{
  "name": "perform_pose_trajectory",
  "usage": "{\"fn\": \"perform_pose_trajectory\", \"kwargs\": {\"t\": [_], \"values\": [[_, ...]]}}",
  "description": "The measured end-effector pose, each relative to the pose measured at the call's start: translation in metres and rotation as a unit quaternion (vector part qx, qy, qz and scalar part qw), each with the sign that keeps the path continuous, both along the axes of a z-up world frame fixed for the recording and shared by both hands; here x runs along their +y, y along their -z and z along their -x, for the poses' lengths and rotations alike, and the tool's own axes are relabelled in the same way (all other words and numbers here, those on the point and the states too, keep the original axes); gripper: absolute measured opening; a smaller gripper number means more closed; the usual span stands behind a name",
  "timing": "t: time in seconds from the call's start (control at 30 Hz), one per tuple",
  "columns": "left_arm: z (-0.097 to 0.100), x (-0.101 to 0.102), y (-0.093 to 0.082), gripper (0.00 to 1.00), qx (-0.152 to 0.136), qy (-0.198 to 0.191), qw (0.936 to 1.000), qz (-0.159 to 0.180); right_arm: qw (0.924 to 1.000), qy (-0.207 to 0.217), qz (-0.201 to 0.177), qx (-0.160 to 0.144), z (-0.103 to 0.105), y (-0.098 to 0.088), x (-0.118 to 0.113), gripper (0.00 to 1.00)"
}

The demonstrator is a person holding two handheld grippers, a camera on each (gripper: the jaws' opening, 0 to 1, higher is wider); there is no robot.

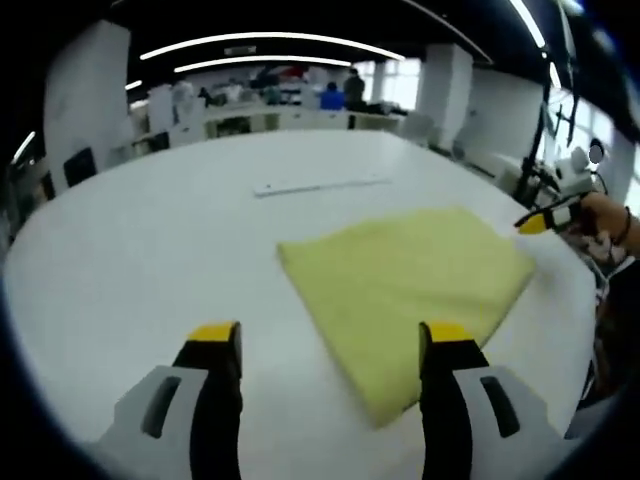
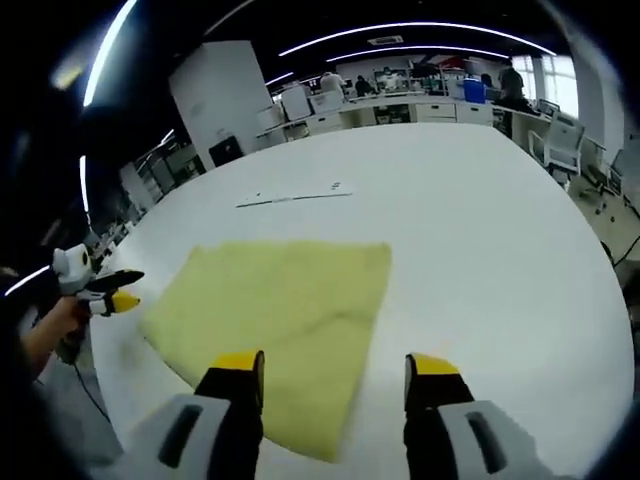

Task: Fold the garment on the visible template until the final outline fits inside the template.

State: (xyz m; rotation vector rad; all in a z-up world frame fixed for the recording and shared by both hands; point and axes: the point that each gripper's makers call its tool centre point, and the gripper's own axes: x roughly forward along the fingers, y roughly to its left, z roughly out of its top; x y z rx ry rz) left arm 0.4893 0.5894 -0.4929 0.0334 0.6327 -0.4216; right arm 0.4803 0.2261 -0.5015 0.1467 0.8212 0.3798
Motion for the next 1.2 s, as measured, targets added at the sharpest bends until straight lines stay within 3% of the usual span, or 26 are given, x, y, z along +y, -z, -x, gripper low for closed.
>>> {"fn": "perform_pose_trajectory", "kwargs": {"t": [0.3,0.53,0.8,0.97,1.07,1.2], "values": [[0.023,-0.008,0.016,0.46,0.041,-0.003,0.9989,0.02,0.9996,0.002,-0.008,0.026,0.017,0.018,-0.005,0.4],[0.032,-0.013,0.021,0.32,0.049,0.003,0.9985,0.024,0.9993,-0.001,-0.019,0.034,0.026,0.024,-0.001,0.27],[0.04,-0.013,0.033,0.02,0.067,0.005,0.9977,0.008,0.999,0.009,-0.029,0.034,0.028,0.031,-0.002,0.16],[0.047,-0.014,0.038,0.0,0.075,0.001,0.9971,0.01,0.9989,0.006,-0.027,0.037,0.031,0.031,0.002,0.11],[0.049,-0.012,0.035,0.04,0.073,-0.003,0.9973,0.012,0.999,0.008,-0.024,0.036,0.032,0.03,0.002,0.1],[0.051,-0.012,0.031,0.11,0.078,-0.016,0.9957,0.047,0.9989,0.009,-0.026,0.039,0.033,0.031,0.003,0.09]]}}
